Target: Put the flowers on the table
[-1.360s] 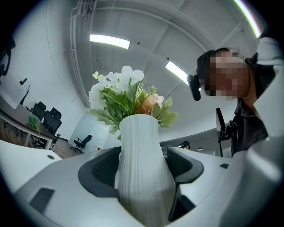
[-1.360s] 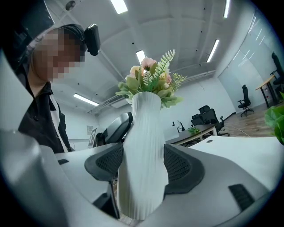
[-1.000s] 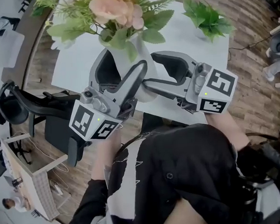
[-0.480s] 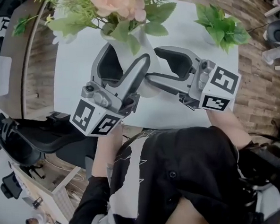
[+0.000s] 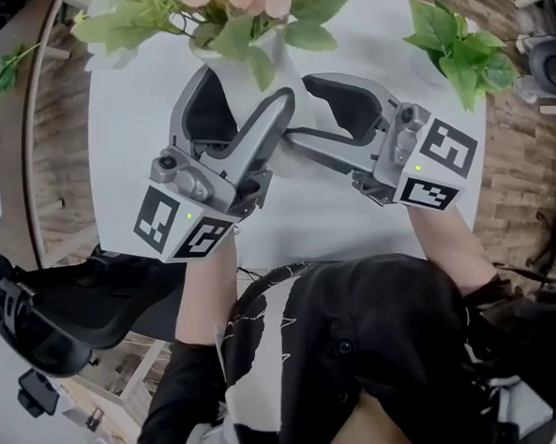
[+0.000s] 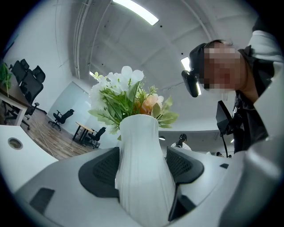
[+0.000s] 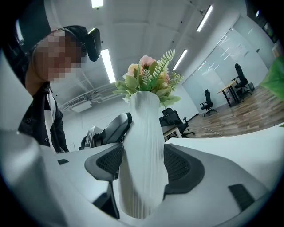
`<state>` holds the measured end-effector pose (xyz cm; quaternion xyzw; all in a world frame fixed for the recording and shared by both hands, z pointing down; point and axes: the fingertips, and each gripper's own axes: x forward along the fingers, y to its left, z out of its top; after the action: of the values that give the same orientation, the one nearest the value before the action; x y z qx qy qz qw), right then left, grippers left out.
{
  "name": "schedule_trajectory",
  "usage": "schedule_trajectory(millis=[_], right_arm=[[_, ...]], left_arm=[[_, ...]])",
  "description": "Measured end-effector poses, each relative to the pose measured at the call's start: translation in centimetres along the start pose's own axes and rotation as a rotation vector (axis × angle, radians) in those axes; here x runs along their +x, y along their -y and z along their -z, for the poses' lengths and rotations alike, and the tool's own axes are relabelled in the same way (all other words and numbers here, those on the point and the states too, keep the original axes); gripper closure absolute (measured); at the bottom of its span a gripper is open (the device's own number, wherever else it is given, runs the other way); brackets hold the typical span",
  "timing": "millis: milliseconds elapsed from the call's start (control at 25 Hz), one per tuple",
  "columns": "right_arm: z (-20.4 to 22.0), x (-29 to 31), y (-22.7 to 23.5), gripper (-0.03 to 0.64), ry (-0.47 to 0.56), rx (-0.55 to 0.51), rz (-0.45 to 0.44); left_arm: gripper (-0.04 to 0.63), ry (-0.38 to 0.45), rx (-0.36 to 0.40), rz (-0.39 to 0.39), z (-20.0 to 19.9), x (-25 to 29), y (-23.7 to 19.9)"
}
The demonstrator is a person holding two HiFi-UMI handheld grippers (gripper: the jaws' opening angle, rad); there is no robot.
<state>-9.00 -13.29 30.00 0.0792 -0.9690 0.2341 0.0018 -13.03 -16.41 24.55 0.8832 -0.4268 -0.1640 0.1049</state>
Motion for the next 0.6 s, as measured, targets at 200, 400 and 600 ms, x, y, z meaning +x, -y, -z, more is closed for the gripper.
schedule_trajectory(millis=[200,400,600], right_arm=[[1.4,0.8,1.5,0.321,-0.014,0.0,0.036],[2.7,-0.2,0.9,0.322,0.017,-0.018,0.089],[3.5,-0.6,2.3,0.324,0.001,-0.027,0.118]], left_arm=[[0.255,0.003,-0.006,0.003,1.7,-0.1,-1.6],[0.255,0.024,0.007,0.027,2.8,-0.8,-0.6],[0.256,0.038,0.063,0.051,4.1,0.0,-0.7]])
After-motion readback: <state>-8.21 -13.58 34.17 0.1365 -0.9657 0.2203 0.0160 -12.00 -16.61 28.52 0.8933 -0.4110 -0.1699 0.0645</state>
